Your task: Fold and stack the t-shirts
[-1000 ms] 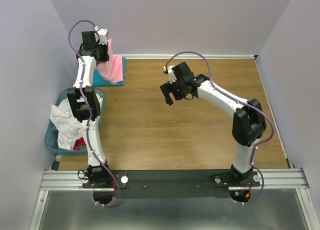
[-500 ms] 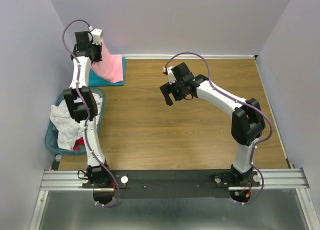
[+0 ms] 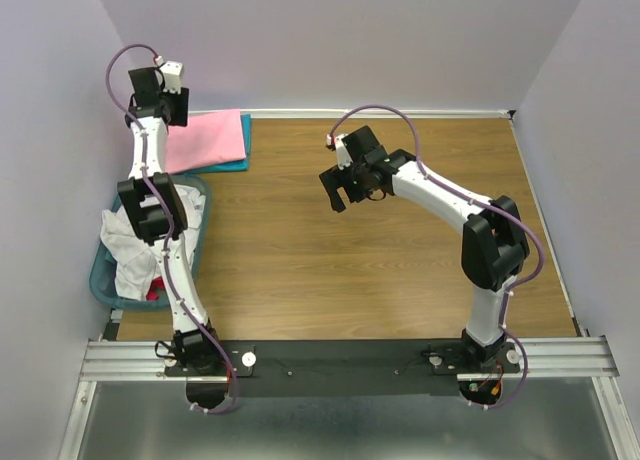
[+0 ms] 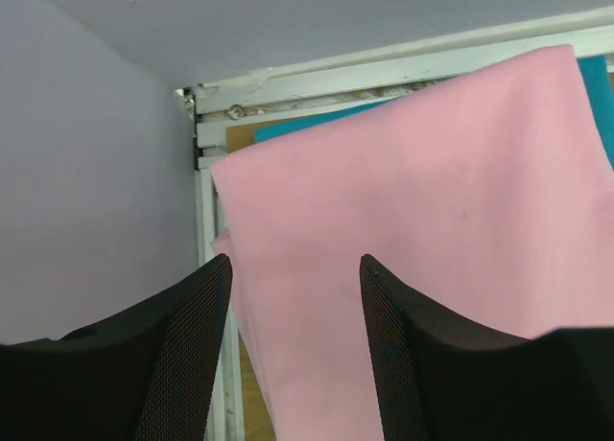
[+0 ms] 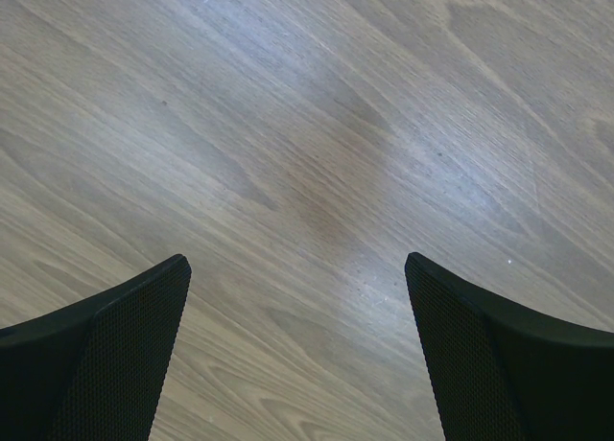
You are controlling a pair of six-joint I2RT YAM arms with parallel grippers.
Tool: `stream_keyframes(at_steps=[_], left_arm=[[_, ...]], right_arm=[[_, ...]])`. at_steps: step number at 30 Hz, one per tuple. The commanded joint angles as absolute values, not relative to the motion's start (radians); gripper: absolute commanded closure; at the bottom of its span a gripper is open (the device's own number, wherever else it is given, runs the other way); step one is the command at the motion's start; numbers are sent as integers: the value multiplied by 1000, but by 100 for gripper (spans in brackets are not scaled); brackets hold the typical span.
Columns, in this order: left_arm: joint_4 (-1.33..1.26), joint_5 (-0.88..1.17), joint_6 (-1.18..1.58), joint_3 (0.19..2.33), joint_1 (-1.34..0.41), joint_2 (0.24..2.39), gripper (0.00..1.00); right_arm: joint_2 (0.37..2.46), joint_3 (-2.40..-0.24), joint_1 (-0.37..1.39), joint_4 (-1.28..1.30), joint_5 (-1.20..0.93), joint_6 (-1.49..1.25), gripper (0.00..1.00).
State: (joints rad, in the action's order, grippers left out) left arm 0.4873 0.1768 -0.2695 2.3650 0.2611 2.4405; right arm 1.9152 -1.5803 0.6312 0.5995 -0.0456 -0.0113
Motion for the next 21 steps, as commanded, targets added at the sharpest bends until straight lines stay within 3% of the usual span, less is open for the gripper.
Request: stream_keyframes(at_steps=[1, 8, 17, 21], left_arm=[[471, 265, -272, 2304, 226, 2369, 37], [508, 350, -268, 2243, 124, 2372, 41], [495, 147, -250, 2179, 5, 2365, 45], [515, 160, -330, 2076, -26, 2300, 47]], right_arm=[[1934, -1575, 630, 617, -69, -29, 0], [1937, -1566, 630, 615, -69, -31, 0], [1922, -1540, 632, 615, -60, -28, 0], [1914, -1532, 632, 615, -58, -28, 0]])
